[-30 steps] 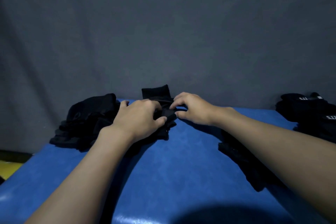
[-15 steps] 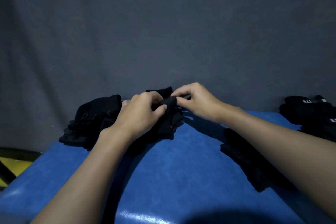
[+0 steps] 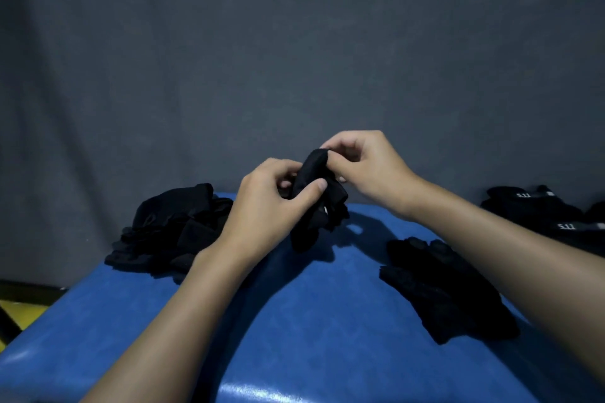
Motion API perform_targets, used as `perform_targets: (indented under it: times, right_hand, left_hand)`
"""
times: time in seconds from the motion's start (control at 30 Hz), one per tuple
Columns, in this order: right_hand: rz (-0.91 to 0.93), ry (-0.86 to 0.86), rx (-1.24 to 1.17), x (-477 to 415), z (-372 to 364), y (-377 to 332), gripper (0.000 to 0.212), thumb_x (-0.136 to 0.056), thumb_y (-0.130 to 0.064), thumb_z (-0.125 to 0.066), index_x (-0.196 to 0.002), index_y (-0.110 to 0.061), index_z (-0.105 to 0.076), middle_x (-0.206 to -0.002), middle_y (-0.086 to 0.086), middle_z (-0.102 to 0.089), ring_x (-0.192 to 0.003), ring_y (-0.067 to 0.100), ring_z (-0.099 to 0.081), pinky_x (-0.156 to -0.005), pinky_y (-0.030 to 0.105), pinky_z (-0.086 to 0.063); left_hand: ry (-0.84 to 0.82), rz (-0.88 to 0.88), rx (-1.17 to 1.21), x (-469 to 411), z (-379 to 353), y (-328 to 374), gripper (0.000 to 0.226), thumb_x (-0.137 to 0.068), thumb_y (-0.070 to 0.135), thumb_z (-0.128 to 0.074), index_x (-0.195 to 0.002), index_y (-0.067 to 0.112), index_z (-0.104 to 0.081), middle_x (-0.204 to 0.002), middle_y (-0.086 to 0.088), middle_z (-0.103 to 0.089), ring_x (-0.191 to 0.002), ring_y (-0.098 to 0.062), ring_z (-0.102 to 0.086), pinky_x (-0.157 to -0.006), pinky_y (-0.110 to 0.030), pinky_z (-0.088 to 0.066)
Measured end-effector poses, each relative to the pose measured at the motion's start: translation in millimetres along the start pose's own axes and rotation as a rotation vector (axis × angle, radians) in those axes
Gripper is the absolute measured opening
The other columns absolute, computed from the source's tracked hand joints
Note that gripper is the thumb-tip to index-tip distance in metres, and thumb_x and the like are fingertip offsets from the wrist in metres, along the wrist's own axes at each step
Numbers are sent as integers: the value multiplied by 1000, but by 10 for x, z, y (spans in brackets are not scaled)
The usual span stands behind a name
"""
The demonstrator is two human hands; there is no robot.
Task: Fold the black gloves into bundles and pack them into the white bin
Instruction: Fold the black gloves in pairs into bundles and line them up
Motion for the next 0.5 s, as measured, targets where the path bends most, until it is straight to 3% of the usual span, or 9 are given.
perform_targets:
  times: [0.07,0.2,0.33,0.4,0.5]
  right_hand:
    - [3,-7,0,82,34,-43,13,-93,-1,-57,-86,-5,-67,-68,-3,-64,-58,-1,-57,-56,10,-43]
    - [-30,-5,-46,254,121,-68,12,-92,-13,-63,-102,-7,-66,-81,1,-67,-71,3,-61,-66,14,-47]
    - [-111,-86,-56,454,202,-20,45,-79,-30,-74,-120,-16,-61,-95,0,-66,-85,3,-62,-83,21,-51]
    - [-112,-75,-1,528,215,12,36,-79,-20,-78,-112,-17,-64,-98,7,-68,-85,8,-63,-83,25,-52]
    - [-80,23,52,590,280,13,6,-89,-6,-65,-93,-9,-69,-87,10,-73,-76,13,-66,-74,36,-55]
  left_hand:
    - [11,-11,6,22,-27,23,10,-90,32,-69,-84,39,-71,-86,9,-64,-77,-1,-60,-70,-11,-42]
    - [14,72,220,64,-47,59,22,-97,29,-59,-81,26,-75,-76,1,-73,-73,-18,-71,-71,-39,-57]
    - [4,117,361,129,-41,190,30,-101,17,-55,-76,12,-69,-55,2,-66,-52,-11,-64,-54,-25,-49]
    - [-15,119,383,169,-48,250,30,-102,15,-53,-76,8,-67,-51,5,-62,-46,-5,-58,-49,-16,-43]
    - [-55,125,393,200,-86,266,28,-103,12,-50,-85,2,-68,-53,7,-60,-45,-1,-53,-49,-13,-40]
Point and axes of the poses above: each hand's wrist, its own x-axis away from the middle knuckle, its own z-axis out of the back of the hand, y = z × x, the point moved 3 cm from there along -x, towards the middle knuckle
